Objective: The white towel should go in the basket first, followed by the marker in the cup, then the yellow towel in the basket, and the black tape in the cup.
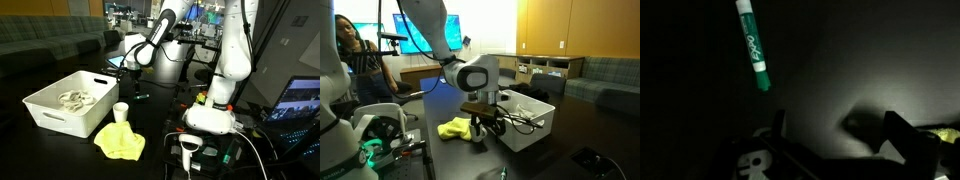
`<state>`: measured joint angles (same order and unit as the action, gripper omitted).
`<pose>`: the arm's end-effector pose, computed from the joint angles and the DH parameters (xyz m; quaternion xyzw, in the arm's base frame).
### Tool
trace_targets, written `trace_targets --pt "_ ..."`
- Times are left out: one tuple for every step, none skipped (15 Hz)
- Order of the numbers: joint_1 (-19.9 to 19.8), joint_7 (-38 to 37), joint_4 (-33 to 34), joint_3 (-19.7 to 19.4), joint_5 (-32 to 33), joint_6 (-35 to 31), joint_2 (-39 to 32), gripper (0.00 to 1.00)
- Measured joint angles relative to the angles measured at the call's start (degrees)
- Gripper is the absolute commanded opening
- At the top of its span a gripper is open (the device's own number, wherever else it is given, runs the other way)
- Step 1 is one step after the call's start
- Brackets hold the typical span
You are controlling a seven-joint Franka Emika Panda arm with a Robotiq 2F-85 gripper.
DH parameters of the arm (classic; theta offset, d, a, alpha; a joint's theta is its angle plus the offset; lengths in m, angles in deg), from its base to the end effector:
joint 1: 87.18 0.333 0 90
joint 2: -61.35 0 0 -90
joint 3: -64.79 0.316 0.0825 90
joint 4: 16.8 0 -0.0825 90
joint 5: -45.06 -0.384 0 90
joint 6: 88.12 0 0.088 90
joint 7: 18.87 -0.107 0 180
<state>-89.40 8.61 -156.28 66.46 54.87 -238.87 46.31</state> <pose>0.4818 0.0001 0.1930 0.9510 0.3054 -0.0401 0.0266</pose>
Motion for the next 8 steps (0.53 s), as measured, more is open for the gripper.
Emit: trace_targets --pt "-0.10 -1.59 -1.23 -0.27 0.00 -1.64 -0.07 1.00" --pt "-0.14 -3.01 -2.36 -0.63 0.00 -3.19 -0.15 1.00" --pt "-0.16 -4.20 -3.37 -1.02 0.01 -4.77 -0.27 1.00" --pt "-0.19 -5.10 -4.25 -1.43 0.01 -6.24 -0.44 1.00" --pt "-0.27 -5.63 -4.92 -1.83 0.02 -7.65 -0.72 1.00" --pt "-0.45 -5.81 -5.38 -2.18 0.02 -8.93 -1.08 1.00" --pt "-0.76 -5.82 -5.56 -2.46 0.09 -9.90 -1.57 1.00" --pt "-1.13 -5.82 -5.55 -2.72 0.21 -10.75 -2.11 1.00"
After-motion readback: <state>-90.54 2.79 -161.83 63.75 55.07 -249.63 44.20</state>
